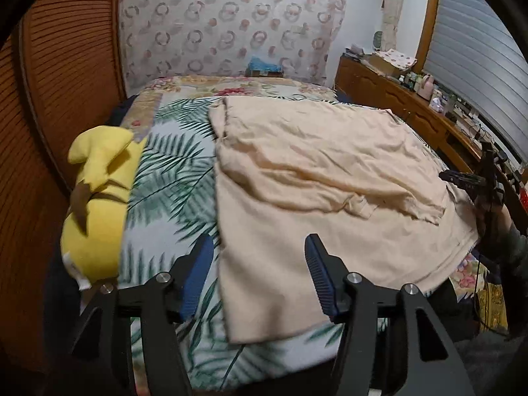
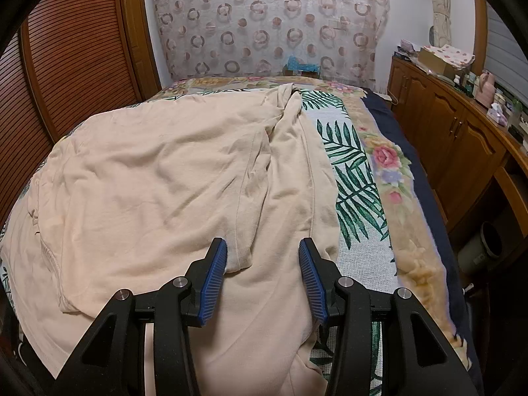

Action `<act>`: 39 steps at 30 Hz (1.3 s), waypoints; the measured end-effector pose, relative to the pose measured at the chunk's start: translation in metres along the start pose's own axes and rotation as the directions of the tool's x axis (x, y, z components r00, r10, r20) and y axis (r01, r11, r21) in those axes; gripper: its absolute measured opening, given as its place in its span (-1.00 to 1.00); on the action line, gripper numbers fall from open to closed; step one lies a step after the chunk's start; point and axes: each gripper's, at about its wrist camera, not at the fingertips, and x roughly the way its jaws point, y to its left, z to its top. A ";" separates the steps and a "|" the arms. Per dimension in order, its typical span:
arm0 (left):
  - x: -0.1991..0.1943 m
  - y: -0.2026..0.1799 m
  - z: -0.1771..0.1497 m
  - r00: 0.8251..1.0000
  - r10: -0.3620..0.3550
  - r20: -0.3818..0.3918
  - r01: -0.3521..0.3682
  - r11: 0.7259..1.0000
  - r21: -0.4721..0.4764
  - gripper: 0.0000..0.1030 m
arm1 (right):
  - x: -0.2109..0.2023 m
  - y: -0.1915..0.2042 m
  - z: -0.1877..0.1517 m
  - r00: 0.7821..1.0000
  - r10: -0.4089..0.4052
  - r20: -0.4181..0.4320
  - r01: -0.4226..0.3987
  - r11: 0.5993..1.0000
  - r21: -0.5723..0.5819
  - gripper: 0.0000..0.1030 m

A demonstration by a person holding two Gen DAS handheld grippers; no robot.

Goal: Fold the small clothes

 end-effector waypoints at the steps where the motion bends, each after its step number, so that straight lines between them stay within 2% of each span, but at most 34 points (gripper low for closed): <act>1: 0.008 -0.003 0.006 1.000 -0.005 -0.002 0.005 1.000 0.006 0.17 | 0.000 0.000 0.000 1.000 0.000 0.000 0.000 1.000 0.000 -0.07; 6: 0.037 -0.011 0.024 1.000 -0.008 -0.025 0.008 1.000 0.027 0.30 | 0.000 0.000 0.000 1.000 0.000 0.000 0.000 1.000 -0.001 -0.07; 12: 0.070 -0.015 0.037 0.997 0.041 -0.067 -0.037 0.998 0.053 0.30 | 0.001 -0.002 0.001 1.000 0.011 0.002 -0.011 1.000 0.003 -0.07; 20: 0.101 -0.008 0.032 0.991 0.051 -0.127 -0.048 0.999 0.023 0.30 | 0.002 -0.002 0.001 1.000 0.022 0.009 -0.022 1.000 0.018 -0.07; 24: 0.102 -0.013 0.030 0.991 0.081 -0.102 -0.075 0.995 0.066 0.34 | 0.002 0.001 0.002 1.000 0.028 0.007 -0.028 1.000 0.003 -0.07; 26: 0.102 -0.013 0.027 0.993 0.082 -0.082 -0.077 0.995 0.065 0.56 | -0.003 0.004 0.002 0.999 0.008 0.031 -0.008 1.000 -0.007 -0.07; 27: 0.102 -0.013 0.025 0.995 0.081 -0.063 -0.076 0.995 0.070 0.57 | -0.005 0.006 0.002 0.999 -0.001 0.045 0.001 1.000 -0.006 -0.07; 30: 0.102 -0.014 0.025 0.995 0.078 -0.061 -0.073 0.995 0.070 0.57 | -0.003 0.011 0.002 0.999 0.033 0.031 -0.034 0.999 0.014 -0.07; 34: 0.102 -0.014 0.025 0.995 0.078 -0.060 -0.074 0.995 0.068 0.58 | 0.002 0.026 0.006 1.000 0.030 0.001 -0.030 0.999 -0.013 -0.07; 39: 0.102 -0.013 0.025 0.995 0.078 -0.059 -0.074 0.995 0.069 0.60 | 0.015 0.029 0.015 0.998 -0.044 -0.050 0.044 0.999 -0.010 -0.07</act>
